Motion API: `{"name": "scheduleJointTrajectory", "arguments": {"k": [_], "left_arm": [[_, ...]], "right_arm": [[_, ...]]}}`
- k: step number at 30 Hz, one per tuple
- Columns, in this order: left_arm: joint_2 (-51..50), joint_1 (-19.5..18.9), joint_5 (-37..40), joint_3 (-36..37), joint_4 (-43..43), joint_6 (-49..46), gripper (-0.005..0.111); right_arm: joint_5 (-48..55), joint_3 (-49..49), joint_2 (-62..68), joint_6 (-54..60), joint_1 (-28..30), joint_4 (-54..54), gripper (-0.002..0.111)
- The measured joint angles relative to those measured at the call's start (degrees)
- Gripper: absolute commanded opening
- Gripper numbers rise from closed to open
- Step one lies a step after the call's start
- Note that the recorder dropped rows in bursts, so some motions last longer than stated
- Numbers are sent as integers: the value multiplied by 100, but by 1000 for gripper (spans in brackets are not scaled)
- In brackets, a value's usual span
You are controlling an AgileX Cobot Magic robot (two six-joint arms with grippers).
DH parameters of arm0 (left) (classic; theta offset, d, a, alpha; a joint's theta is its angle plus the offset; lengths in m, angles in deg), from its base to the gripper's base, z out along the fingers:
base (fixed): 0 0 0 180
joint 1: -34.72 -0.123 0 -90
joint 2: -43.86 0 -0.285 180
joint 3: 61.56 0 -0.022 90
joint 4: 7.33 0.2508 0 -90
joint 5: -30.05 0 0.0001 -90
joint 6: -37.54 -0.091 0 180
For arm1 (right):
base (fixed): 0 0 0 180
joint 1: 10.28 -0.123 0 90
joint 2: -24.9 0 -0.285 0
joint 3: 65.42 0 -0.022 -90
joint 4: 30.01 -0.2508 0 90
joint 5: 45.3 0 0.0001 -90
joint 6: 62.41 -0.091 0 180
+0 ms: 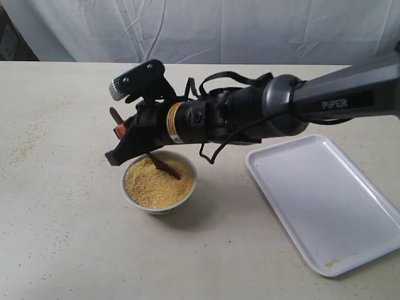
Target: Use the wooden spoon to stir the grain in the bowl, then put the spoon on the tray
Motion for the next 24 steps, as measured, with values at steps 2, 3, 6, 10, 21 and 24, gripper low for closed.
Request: {"name": "scheduleJointTrajectory", "arguments": {"k": [2, 3, 6, 10, 21, 24], "left_arm": [[0, 0, 0, 0, 0, 0, 0], [0, 0, 0, 0, 0, 0, 0], [0, 0, 0, 0, 0, 0, 0], [0, 0, 0, 0, 0, 0, 0], [0, 0, 0, 0, 0, 0, 0], [0, 0, 0, 0, 0, 0, 0]], "right_arm": [[-161, 0, 79, -236, 0, 0, 2], [-233, 0, 70, -317, 0, 0, 2], [-417, 0, -58, -471, 13, 0, 2], [-336, -162, -415, -345, 13, 0, 2], [603, -265, 27, -211, 13, 0, 2], [448, -265, 131, -591, 2, 0, 2]]}}
